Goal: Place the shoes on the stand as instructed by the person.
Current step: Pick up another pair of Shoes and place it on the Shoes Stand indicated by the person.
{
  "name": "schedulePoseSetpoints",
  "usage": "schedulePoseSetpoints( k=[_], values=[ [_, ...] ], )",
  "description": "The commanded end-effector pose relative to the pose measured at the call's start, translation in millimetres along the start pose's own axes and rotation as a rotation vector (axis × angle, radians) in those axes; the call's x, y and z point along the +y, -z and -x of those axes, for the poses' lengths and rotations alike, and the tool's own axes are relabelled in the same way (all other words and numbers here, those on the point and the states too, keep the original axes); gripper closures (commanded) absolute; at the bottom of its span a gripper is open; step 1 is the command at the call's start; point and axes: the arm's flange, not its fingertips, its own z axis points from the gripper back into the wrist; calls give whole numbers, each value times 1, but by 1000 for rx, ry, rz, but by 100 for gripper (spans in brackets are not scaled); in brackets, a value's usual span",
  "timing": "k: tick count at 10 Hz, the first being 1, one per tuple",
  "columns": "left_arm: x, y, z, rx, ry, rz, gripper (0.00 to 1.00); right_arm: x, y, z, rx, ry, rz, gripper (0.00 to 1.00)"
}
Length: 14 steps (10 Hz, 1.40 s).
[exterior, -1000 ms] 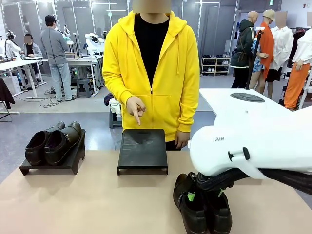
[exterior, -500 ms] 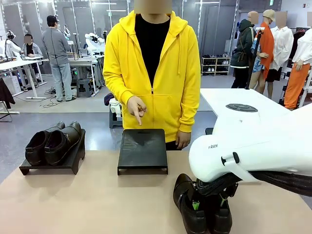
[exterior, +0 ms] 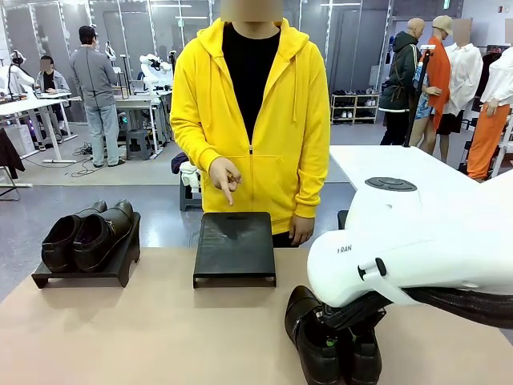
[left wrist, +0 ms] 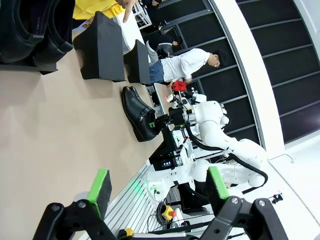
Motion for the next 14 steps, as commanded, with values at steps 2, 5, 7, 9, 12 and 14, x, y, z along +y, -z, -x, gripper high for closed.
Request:
schedulePoseSetpoints(
  k=[2,5,7,9,12,14],
  values=[
    [-2,2,1,-16,21,-3,4,-3,7,7,-17,37,40,100],
    [-2,2,1,-16,21,-3,4,2,1,0,-1,5,5,100],
    [-2,2,1,-16,21,-3,4,2,1,0,-1,5,5,100],
    [-2,2,1,-16,21,-3,4,2,1,0,-1,5,5,100],
    [-2,2,1,-16,21,-3,4,2,-47,-5,-34,0,-8,93],
    [-2,2,1,-16,21,-3,4,0,-90,-18,-43,-3,-15,93]
  ],
)
